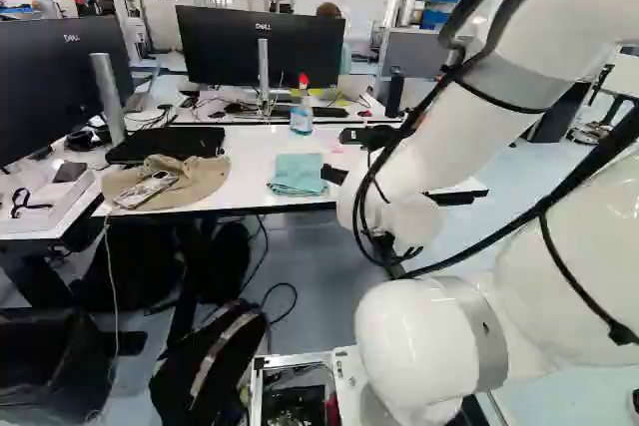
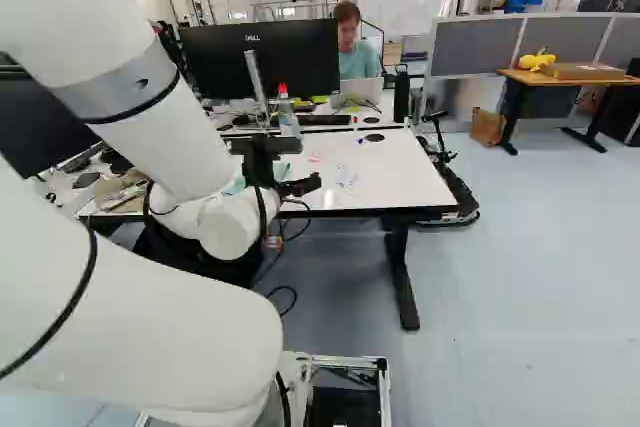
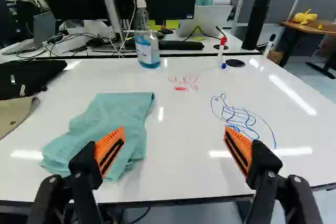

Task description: Clean the table with the green towel

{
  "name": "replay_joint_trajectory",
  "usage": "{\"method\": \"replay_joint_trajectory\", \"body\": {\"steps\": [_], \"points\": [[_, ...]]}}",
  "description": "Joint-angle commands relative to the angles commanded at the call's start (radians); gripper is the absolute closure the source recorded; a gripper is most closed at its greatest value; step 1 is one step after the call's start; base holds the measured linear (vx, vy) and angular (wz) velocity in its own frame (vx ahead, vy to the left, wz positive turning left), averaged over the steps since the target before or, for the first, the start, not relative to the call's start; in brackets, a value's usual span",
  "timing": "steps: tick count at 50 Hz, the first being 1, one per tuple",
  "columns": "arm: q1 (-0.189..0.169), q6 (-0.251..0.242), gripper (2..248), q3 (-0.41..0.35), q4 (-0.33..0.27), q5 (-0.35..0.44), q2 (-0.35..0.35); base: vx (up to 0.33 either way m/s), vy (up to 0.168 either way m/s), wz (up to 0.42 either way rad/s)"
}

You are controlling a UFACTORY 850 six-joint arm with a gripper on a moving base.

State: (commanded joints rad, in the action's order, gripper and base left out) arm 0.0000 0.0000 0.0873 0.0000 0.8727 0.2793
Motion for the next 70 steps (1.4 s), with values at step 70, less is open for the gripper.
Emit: {"method": "replay_joint_trajectory", "body": {"steps": [70], "points": [[0.151, 0.0, 3, 0.227, 0.051, -0.28, -0.089, 0.0, 0.0, 0.0]]}}
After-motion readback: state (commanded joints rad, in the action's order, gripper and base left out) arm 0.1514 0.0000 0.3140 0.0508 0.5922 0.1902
